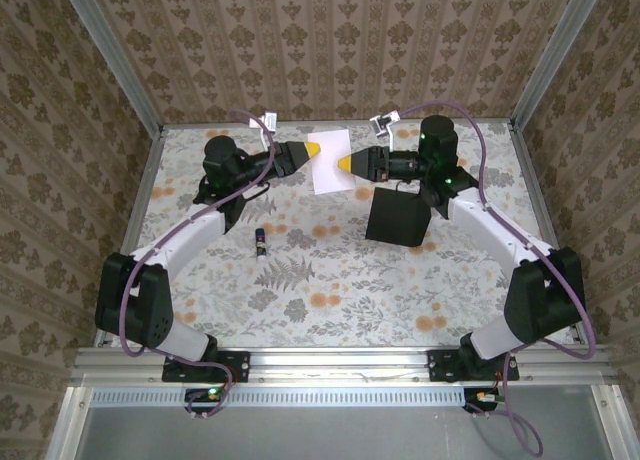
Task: Place the letter into the envelope and seal it
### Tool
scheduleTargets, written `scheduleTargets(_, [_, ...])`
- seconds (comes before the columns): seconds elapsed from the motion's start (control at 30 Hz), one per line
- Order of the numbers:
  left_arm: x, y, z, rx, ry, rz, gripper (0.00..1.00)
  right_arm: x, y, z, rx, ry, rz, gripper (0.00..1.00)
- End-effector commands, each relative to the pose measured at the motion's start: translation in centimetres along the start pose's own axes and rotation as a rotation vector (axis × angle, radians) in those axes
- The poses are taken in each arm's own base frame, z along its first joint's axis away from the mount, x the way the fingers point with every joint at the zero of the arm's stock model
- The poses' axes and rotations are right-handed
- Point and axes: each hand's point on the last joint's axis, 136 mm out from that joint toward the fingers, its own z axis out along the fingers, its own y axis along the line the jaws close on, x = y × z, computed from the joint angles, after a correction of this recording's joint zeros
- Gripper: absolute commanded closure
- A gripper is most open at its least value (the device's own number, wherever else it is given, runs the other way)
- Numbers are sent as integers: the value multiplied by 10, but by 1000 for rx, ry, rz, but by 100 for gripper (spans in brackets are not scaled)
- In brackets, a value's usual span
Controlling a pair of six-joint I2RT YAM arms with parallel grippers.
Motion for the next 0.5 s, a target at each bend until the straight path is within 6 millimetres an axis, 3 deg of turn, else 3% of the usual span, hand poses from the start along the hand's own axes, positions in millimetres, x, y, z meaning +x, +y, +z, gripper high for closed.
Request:
scheduleTargets(0.0, [4,-14,1,39,27,46,100,-9,3,3,-20,2,-20,70])
scheduleTargets(0.2, [10,-10,0,36,40,41,100,-12,-2,6,-19,-12,-1,93])
scheduleTargets(0.27, [10,-8,-1,29,36,42,76,-12,-9,6,5,-21,19,100])
scheduleTargets(0.37, [5,-1,-7,5,15,39,48,-6,-26,7,61,-23,79,100])
scheduleTargets(0.47, [-2,7,-20,-49,-10,54,27,6,-40,12,83,-15,142,100])
